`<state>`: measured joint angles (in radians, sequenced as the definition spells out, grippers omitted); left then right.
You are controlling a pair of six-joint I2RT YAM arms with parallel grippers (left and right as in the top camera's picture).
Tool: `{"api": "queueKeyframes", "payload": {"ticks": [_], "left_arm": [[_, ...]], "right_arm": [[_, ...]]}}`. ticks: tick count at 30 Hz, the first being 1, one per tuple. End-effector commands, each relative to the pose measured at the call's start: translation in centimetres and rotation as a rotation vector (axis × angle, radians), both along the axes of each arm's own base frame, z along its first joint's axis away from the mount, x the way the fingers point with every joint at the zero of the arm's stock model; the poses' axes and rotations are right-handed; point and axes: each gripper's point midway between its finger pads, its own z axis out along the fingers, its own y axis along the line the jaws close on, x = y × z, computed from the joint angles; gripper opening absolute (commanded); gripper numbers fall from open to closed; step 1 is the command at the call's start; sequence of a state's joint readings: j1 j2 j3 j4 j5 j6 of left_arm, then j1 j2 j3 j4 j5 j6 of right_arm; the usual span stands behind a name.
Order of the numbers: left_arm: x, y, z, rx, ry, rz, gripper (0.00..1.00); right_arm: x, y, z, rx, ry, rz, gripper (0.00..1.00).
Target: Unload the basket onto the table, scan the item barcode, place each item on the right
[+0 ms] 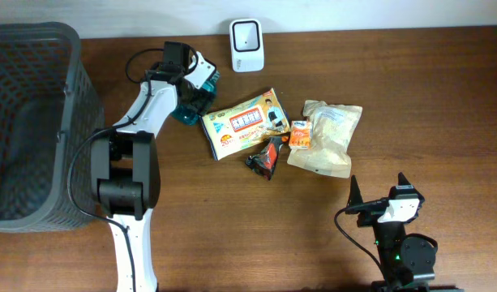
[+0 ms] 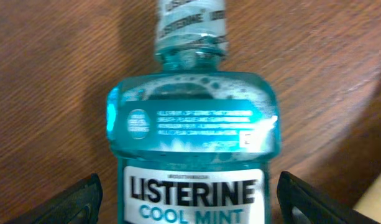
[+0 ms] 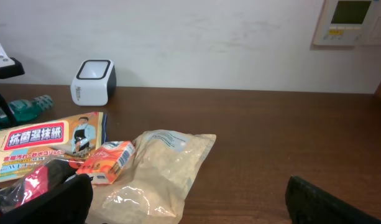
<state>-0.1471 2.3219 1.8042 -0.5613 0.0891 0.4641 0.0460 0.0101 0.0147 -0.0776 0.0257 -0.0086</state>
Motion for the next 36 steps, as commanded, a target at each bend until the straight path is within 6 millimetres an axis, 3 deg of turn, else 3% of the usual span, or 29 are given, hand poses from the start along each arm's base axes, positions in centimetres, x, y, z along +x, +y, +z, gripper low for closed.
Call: {"api": "queueKeyframes", "payload": {"ticks": [1,9,13,16,18,19,22,31,36], "left_arm": [[-1.0,-0.7,-2.0,-0.055,0.062,-0.031,0.88],[-2.9,-0.4,-4.1,-0.043,0.158,-0.023,0.84],[-2.4,-0.6,-3.9,-0.046,0.139,-0.025,0.86],[-1.8,-0.7,-3.6,-0.05,0.111,-0.026,0.94],[-1.3,-0.7,-3.4,-0.062,0.094,-0.005,0.95],[-1.0,-0.7,-3.3,-0.074,0.087,0.019,0.92],[-0.4,-0.7,-3.0,-0.113,0.075,0.092,0.73],[0.0,-0.2,-2.9,-0.102,0.062,0.129,0.64],[0.3,-0.3,-1.4,-0.135,0.047,0.182,0.64]], "right_arm": [[0.0,0.1,-0.4,-0.006,0.006,0.005,0.99],[0.0,0.1,-0.4,-0.006,0.006,0.005,0.99],[0.0,0.1,-0.4,-0.006,0.006,0.005,0.99],[0.0,0.1,-0.4,-0.006,0.006,0.005,0.99],[0.0,0.1,-0.4,-0.006,0.006,0.005,0.99],[0.0,0.1,-0.4,-0.006,0.006,0.005,0.99],[0.0,0.1,-0.4,-0.006,0.006,0.005,0.99],[0.0,0.1,-0.4,-0.006,0.006,0.005,0.98],[0.0,0.1,-0.4,-0.006,0.006,0.005,0.99]]}}
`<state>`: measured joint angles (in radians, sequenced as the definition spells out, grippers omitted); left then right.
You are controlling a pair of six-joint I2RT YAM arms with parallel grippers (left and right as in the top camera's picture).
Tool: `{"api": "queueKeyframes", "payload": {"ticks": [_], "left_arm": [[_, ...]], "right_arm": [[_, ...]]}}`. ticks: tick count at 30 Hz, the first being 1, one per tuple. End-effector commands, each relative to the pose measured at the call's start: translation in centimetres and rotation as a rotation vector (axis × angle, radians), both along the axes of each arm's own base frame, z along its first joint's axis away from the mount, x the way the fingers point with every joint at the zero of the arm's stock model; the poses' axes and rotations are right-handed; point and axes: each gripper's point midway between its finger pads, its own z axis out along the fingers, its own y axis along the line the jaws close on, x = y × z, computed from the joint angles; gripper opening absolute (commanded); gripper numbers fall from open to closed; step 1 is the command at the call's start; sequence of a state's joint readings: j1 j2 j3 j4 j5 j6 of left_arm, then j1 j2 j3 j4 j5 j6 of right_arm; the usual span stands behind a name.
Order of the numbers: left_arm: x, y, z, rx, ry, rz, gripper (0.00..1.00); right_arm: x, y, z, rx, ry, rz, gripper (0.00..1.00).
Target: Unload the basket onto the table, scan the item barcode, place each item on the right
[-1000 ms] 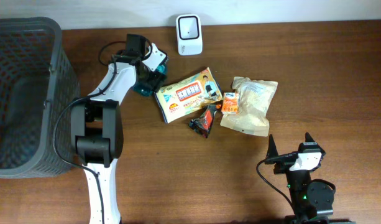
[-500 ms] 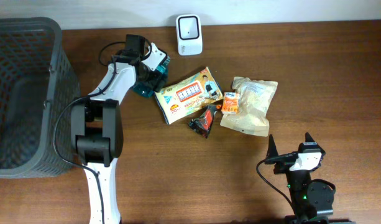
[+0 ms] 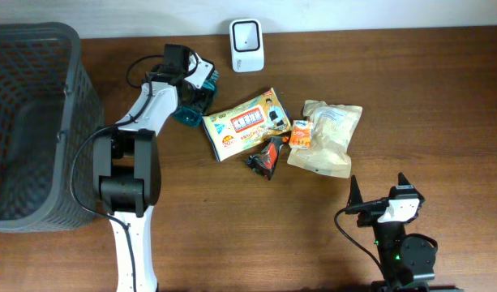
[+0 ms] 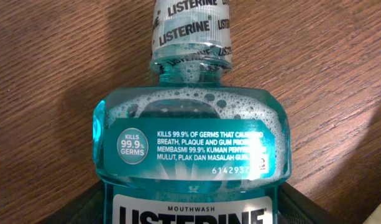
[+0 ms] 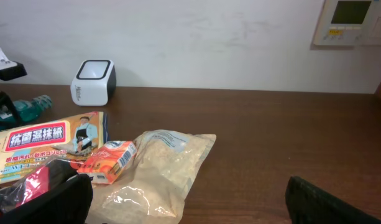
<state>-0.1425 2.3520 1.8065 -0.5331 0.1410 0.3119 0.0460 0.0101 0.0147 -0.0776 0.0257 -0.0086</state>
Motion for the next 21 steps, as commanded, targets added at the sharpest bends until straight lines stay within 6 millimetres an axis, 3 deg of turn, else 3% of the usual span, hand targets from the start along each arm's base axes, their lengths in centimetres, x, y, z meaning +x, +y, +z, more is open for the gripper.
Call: {"api": "queueKeyframes", "payload": {"ticks": [1,6,15,21], "left_arm": [[0.2,0.4,0.3,-0.031,0.009,0.083,0.63],[0.9,0.2,4.8,-0.088,-0.055,0.15,0.59],[0.5,0.5,10.6,-0.176,-0.102,0.265,0.6],[-1.4,1.2,16.0,-0.2,-0.136,0.292,0.61]], "right_arm": [[0.0,0.1,-0.4,-0.006,0.006,0.005,0.99],[0.0,0.1,-0.4,-0.006,0.006,0.005,0.99],[0.0,0.1,-0.4,-0.006,0.006,0.005,0.99],[0.0,0.1,-0.4,-0.006,0.006,0.005,0.99]]}}
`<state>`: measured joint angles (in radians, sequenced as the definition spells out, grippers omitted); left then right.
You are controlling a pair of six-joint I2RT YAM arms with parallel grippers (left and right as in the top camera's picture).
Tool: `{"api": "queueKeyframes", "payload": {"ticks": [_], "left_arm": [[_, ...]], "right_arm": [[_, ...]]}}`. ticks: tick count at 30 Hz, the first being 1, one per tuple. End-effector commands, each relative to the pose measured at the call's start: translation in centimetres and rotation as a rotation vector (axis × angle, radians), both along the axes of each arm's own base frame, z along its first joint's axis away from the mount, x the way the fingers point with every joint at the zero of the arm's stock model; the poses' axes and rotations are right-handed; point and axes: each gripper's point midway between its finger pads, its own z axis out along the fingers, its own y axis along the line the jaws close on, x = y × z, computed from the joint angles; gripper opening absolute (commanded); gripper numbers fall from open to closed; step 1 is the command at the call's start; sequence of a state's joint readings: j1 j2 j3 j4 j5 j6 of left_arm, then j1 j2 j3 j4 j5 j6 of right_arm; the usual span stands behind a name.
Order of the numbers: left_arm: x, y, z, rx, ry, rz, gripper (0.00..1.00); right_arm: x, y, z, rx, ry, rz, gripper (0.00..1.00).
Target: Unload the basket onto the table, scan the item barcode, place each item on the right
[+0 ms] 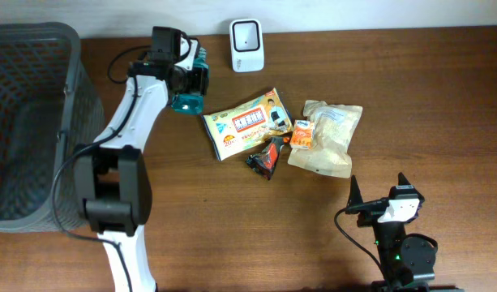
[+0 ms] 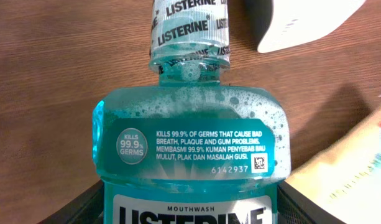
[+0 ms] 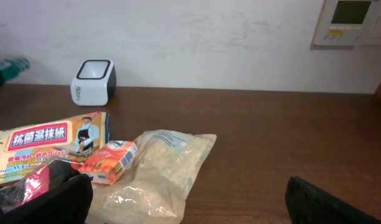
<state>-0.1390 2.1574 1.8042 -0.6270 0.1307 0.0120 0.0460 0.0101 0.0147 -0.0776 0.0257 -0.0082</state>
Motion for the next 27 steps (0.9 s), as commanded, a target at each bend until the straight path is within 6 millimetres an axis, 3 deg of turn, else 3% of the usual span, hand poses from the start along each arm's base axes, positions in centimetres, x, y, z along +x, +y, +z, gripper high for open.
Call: {"api": "queueKeyframes", "payload": {"ticks": [1,8,15,20,23,27], "left_arm": [[-1.1,1.1,7.7,-0.036,-0.105,0.041,0.62],[-5.0,3.5,15.3,-0.054,-0.169,0.093,0.62],[-10.4,5.9,18.5,-0.054,-0.119,0.135,0.63],[-13.4,5.4,23.2,-0.235,-0.186,0.059,0.61],[-15.1,5.4,24.4,-0.294,-0.19,0.039,0.61],[-16.7,5.3,23.1,-0.292,-0.127,0.038,0.59]], "right_arm": [[0.0,0.1,-0.4,-0.006,0.006,0.005,0.99],[0.0,0.1,-0.4,-0.007,0.006,0.005,0.98],[0.0,0.1,-0.4,-0.007,0.006,0.005,0.99],[0.0,0.1,-0.4,-0.006,0.006,0.005,0.99],[0.0,0.1,-0.4,-0.006,0.006,0.005,0.99],[0.0,0.1,-0.4,-0.007,0.006,0.005,0.99]]}}
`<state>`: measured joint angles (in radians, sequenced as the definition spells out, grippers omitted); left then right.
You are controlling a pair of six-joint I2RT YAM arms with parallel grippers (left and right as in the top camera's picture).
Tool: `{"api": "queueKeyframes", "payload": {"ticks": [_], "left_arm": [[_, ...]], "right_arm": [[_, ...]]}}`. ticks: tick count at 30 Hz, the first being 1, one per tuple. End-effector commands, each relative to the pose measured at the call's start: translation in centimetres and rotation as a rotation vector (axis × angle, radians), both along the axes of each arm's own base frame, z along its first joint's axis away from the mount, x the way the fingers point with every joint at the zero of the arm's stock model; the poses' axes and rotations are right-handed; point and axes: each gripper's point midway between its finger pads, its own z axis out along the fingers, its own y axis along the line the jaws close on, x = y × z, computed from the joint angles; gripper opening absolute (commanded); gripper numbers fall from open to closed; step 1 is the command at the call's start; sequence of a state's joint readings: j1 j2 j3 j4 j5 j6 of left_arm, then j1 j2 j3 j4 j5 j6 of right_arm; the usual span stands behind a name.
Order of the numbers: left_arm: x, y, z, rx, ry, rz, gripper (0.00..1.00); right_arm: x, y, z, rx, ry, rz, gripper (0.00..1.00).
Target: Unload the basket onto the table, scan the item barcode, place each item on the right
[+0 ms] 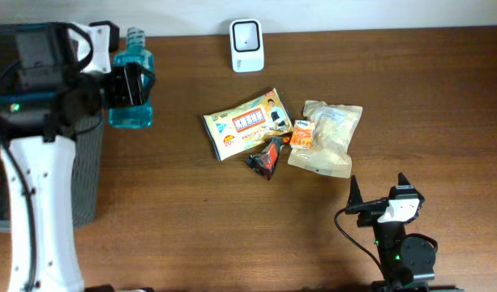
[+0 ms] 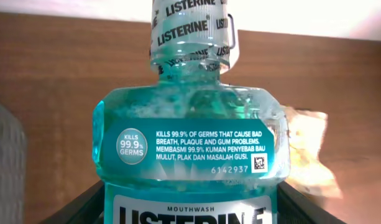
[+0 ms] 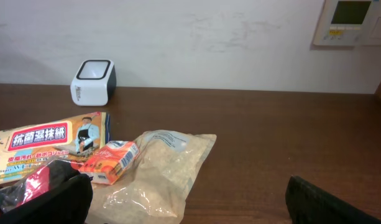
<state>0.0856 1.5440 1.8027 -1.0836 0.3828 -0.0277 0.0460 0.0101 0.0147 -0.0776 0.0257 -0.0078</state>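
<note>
A teal Listerine mouthwash bottle point(image 1: 131, 96) hangs high over the table's left side, cap toward the back, with my left gripper point(image 1: 125, 86) shut on its body. It fills the left wrist view as the bottle point(image 2: 189, 140), front label facing the camera, a black finger point(image 2: 75, 208) tight against each side. The white barcode scanner point(image 1: 246, 45) stands at the table's back edge, right of the bottle; the right wrist view shows the scanner point(image 3: 92, 81) too. My right gripper point(image 1: 381, 202) rests open near the front right, holding nothing.
Mid-table lie a yellow snack pack point(image 1: 246, 123), a small black-and-red packet point(image 1: 266, 156), an orange packet point(image 1: 301, 135) and a clear bag point(image 1: 327, 139). A dark mesh basket point(image 1: 86, 174) stands at the left, mostly hidden behind my left arm.
My left gripper, still shut on the bottle, has gone from low beside the scanner to high up and further left, by the basket. The right arm has not moved.
The bottle lay on the table left of the snack pack with my left fingers open around it. Then the fingers were shut on it there. Then it was held further back near the scanner, and now high over the table's left side.
</note>
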Motion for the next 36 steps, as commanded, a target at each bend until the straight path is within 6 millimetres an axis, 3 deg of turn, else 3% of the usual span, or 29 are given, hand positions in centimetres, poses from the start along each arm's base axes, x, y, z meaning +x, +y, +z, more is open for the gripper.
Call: {"api": "queueKeyframes", "payload": {"ticks": [1,9,13,20,29,32,36], "left_arm": [[-2.5,-1.6,0.1,-0.065,0.023,-0.062,0.59],[-5.5,-3.5,-6.9,-0.161,0.183,-0.139,0.58],[-6.1,-4.6,-8.8,-0.225,0.221,-0.177,0.58],[-7.3,-7.0,-9.4,-0.24,0.251,-0.265,0.58],[-8.2,-7.1,-10.1,-0.215,0.3,-0.258,0.58],[-9.4,-7.1,-10.6,-0.223,0.362,-0.252,0.58],[-10.8,-7.2,-11.1,-0.222,0.422,-0.263,0.57]], "right_arm": [[0.0,0.1,-0.4,-0.007,0.006,0.005,0.99],[0.0,0.1,-0.4,-0.007,0.006,0.005,0.99],[0.0,0.1,-0.4,-0.007,0.006,0.005,0.99],[0.0,0.1,-0.4,-0.007,0.006,0.005,0.98],[0.0,0.1,-0.4,-0.007,0.006,0.005,0.98],[0.1,0.2,1.1,0.01,-0.054,0.01,0.99],[-0.7,4.8,2.6,0.217,-0.079,0.277,0.98]]}}
